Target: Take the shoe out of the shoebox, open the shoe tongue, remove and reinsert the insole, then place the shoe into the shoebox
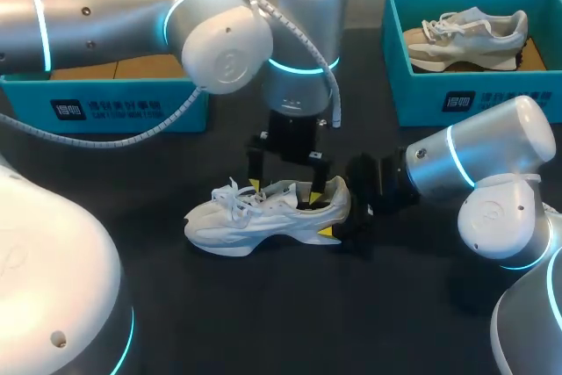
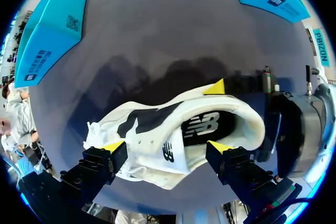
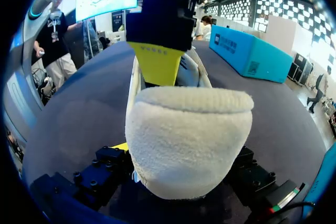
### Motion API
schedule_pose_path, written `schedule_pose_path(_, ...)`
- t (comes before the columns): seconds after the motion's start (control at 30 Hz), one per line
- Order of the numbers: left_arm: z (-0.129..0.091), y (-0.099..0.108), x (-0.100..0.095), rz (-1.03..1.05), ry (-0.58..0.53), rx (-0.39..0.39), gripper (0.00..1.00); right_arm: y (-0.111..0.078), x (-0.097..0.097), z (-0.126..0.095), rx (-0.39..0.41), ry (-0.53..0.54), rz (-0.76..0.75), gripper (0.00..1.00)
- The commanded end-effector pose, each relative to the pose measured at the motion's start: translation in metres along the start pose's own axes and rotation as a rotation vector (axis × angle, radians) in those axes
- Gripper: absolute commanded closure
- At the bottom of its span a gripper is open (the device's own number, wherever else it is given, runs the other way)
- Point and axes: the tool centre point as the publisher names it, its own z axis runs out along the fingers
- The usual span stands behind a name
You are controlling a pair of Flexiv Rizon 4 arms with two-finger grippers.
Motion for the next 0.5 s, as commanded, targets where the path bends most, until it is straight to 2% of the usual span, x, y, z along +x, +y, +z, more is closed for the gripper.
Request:
schedule_pose_path(0.03,0.005,-0.002,-0.002,-0.019,-0.019,0.008,0.0,-0.002,0.0,0.007,0.004,-0.003,0.001,1.0)
schedule_pose_path(0.3,0.014,0.002,-0.016,-0.072,-0.086,-0.016,0.0,-0.002,0.0,0.007,0.004,-0.003,0.001,1.0)
schedule_pose_path(0.5,0.017,0.005,-0.026,-0.114,-0.092,-0.016,0.0,-0.002,0.0,0.007,0.004,-0.003,0.001,1.0)
